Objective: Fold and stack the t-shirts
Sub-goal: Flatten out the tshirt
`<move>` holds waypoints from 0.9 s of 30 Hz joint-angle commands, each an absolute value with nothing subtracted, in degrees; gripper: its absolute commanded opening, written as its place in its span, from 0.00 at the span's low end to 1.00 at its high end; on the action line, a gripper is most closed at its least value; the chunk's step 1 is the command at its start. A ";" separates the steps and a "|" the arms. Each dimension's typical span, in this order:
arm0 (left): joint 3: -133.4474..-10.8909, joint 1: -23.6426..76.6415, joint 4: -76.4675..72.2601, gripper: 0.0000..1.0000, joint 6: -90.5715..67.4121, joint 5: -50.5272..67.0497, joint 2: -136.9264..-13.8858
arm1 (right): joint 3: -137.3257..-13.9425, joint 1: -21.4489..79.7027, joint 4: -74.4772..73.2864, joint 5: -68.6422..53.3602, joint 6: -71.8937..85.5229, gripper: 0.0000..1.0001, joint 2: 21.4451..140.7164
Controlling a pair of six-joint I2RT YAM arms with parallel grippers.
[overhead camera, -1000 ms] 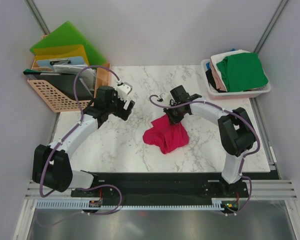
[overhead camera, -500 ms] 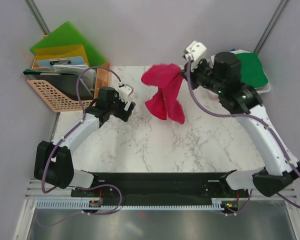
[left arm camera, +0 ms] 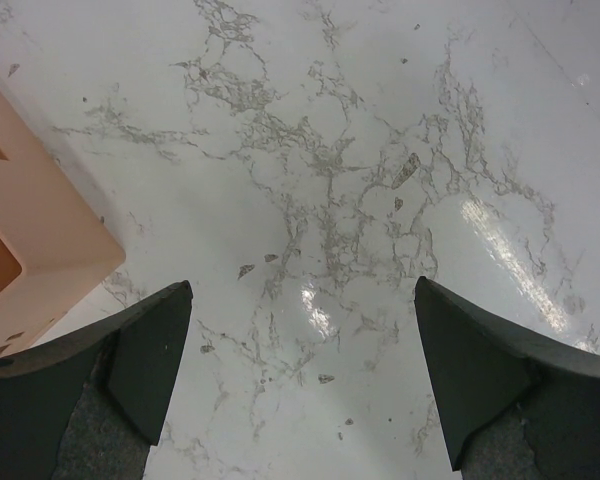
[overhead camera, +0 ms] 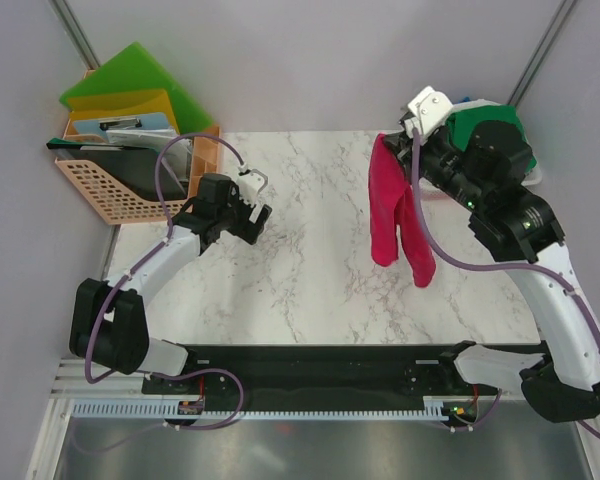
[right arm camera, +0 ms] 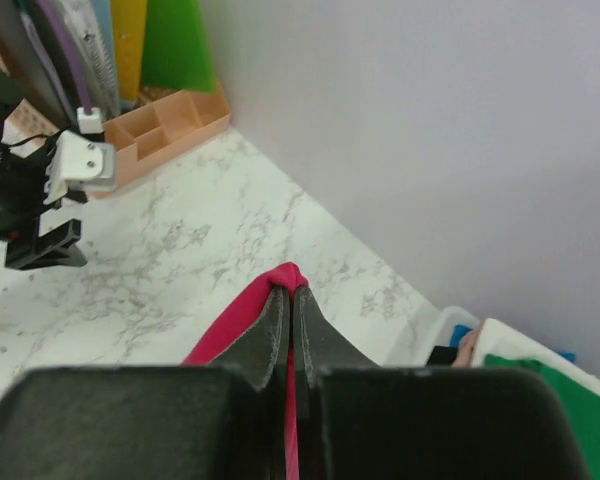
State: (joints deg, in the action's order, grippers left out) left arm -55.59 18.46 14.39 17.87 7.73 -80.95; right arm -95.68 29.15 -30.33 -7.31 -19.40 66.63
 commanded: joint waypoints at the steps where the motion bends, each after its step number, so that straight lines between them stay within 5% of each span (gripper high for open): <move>1: -56.51 18.72 14.06 1.00 19.60 8.61 -81.21 | -95.80 30.66 -29.69 -13.26 -15.66 0.00 69.50; 16: -56.78 18.90 14.68 1.00 19.95 6.77 -80.25 | -99.31 40.25 -35.51 -8.90 -18.99 0.00 78.30; 18: -56.17 18.81 14.59 1.00 20.04 6.07 -79.46 | -101.69 40.34 -34.11 3.68 -14.19 0.00 80.06; 19: -55.99 18.81 14.24 1.00 19.95 5.80 -78.58 | -101.34 40.34 -28.10 22.05 -13.80 0.00 80.94; 23: -55.37 18.90 14.15 1.00 20.13 5.89 -77.43 | -89.70 42.71 -3.13 51.08 -32.29 0.00 80.16; 27: -55.81 18.90 14.24 1.00 20.21 6.15 -78.04 | -89.38 43.68 5.19 57.30 -39.02 0.00 81.47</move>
State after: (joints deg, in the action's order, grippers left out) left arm -55.53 18.50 14.85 18.24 6.35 -79.09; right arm -88.14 42.76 -10.63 39.59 -30.39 81.93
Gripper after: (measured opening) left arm 0.996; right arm 0.010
